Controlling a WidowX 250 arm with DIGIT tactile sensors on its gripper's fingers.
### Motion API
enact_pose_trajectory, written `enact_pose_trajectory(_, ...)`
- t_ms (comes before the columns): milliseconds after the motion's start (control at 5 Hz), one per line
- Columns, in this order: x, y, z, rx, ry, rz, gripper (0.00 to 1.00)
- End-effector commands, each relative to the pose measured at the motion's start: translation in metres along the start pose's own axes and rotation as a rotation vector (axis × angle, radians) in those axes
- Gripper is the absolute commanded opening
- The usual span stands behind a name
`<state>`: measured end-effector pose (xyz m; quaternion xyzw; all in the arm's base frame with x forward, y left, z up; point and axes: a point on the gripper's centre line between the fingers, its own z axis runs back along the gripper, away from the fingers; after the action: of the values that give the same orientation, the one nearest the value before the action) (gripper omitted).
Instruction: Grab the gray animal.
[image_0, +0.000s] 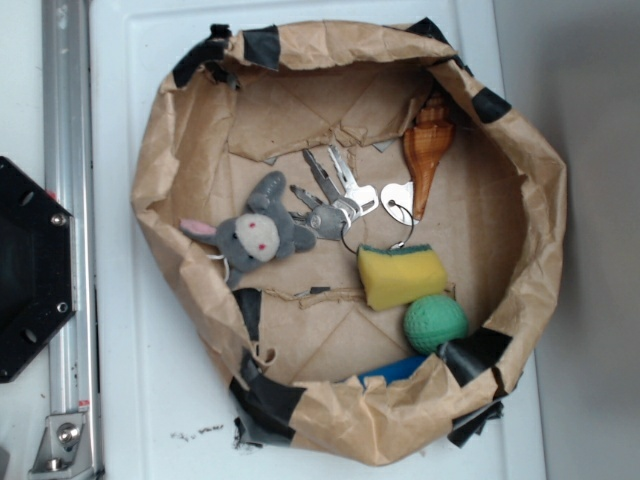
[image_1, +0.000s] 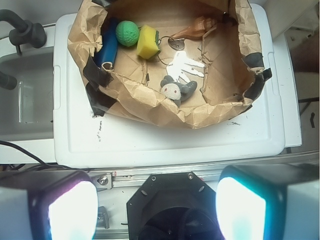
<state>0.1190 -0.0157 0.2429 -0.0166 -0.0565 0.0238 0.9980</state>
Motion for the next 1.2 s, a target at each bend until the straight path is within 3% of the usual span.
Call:
enact_pose_trajectory(0,0.000,0.000,0.000,0.000,0.000,0.000,1.00)
enact_pose_trajectory(200,0.044,0.000,-0.052,0.117,0.055,0.150,1.00)
enact_pose_trajectory(400,0.087,0.005,-0.096,0.146,0.123,0.215,1.00)
enact_pose_trajectory(600,0.126,0.021,-0.142,0.139,0.210,0.255,1.00)
enact_pose_trajectory(800,0.104,0.024,-0.194,0.173,0.303,0.209,1.00)
enact_pose_trajectory(1000,0.071,0.039,-0.215,0.137,0.278,0.127,1.00)
